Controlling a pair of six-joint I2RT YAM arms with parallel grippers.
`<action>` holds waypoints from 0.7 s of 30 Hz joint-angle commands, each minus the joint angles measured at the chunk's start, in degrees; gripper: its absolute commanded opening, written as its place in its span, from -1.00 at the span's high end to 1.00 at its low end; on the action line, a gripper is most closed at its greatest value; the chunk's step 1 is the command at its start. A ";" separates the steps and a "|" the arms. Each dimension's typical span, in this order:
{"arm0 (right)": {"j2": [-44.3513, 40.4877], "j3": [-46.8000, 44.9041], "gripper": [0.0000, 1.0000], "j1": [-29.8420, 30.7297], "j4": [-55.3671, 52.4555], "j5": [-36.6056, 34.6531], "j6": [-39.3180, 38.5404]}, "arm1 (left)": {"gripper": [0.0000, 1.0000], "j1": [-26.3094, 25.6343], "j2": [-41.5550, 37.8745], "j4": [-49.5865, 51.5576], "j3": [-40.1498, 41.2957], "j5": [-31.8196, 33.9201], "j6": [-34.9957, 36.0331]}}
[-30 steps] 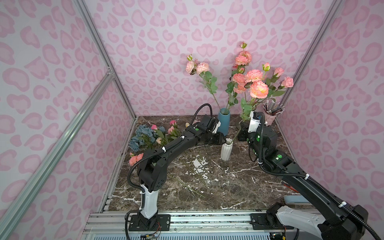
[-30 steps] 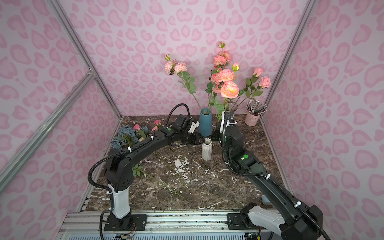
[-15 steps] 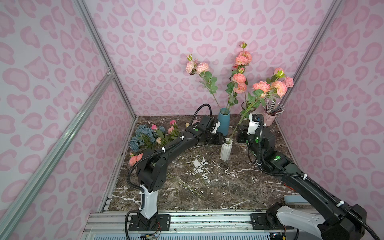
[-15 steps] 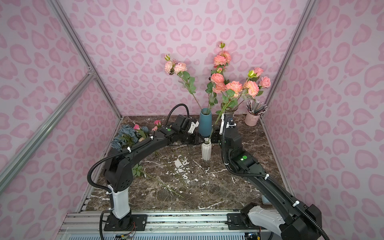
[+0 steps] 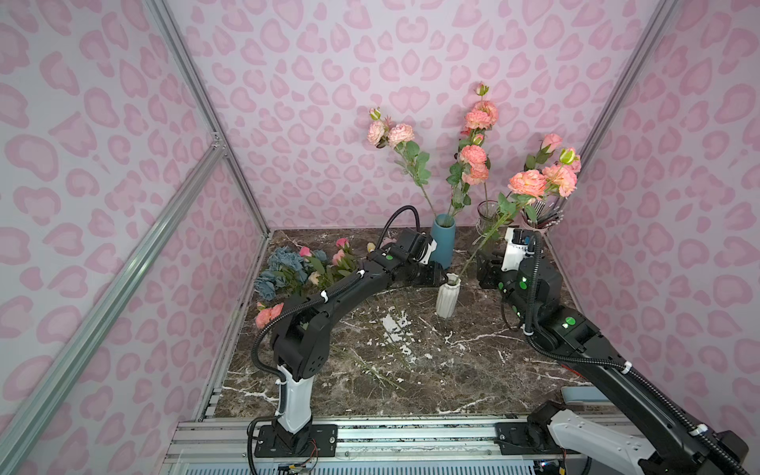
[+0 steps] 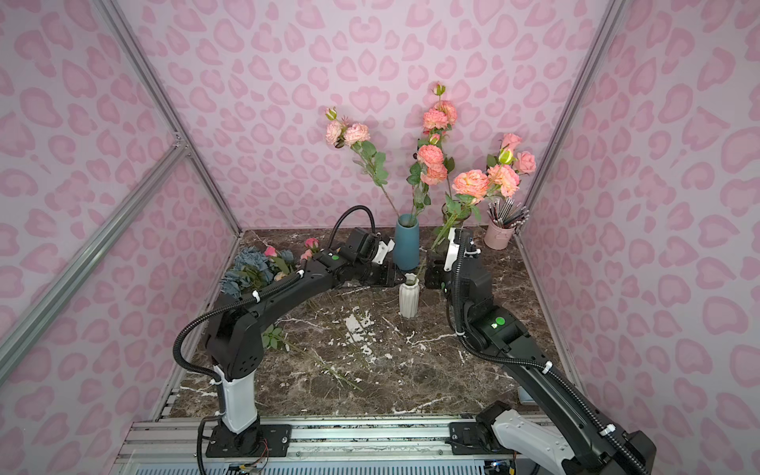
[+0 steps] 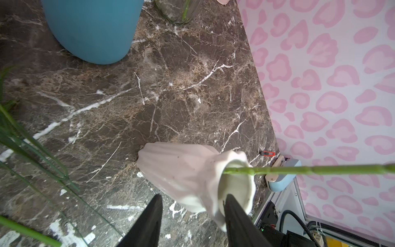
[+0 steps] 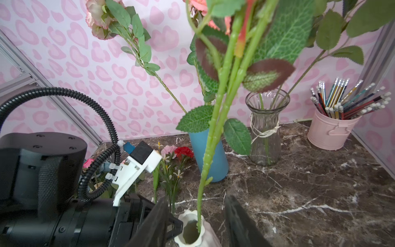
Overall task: Place the pink flowers into the vase
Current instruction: Place the flower in the vase.
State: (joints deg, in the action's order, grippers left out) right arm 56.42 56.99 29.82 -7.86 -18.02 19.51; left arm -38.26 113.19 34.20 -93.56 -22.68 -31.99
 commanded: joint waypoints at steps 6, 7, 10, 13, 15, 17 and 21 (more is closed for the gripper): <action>-2.46 -0.07 0.06 0.22 -4.38 1.86 1.04 | -0.01 0.03 -0.07 -1.72 -0.19 -0.82 -0.77; -2.62 -0.06 0.06 0.35 -4.89 1.94 1.04 | -0.02 0.07 -0.14 -1.99 -0.18 -1.03 -0.84; -3.06 -0.47 0.06 0.53 -5.65 2.23 0.90 | -0.02 0.08 -0.33 -2.78 -0.14 -1.49 -0.95; -3.51 -1.08 0.06 0.51 -6.03 2.29 0.86 | -0.02 0.08 -0.58 -3.60 -0.07 -2.02 -1.05; -3.56 -1.23 0.06 0.58 -6.20 2.46 0.92 | -0.02 0.03 -0.60 -4.06 -0.22 -2.37 -1.14; -3.60 -1.40 0.06 0.58 -6.20 2.64 0.96 | -0.02 0.03 -0.86 -4.82 -0.05 -2.93 -1.38; -3.65 -1.53 0.06 0.67 -6.03 3.25 0.84 | -0.02 0.04 -1.97 -6.87 0.80 -3.49 -1.93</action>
State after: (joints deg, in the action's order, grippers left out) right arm 53.01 55.37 30.37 -14.68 -15.29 20.12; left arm -38.26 112.33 31.99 -93.08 -25.28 -33.45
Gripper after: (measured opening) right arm 0.469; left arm 0.511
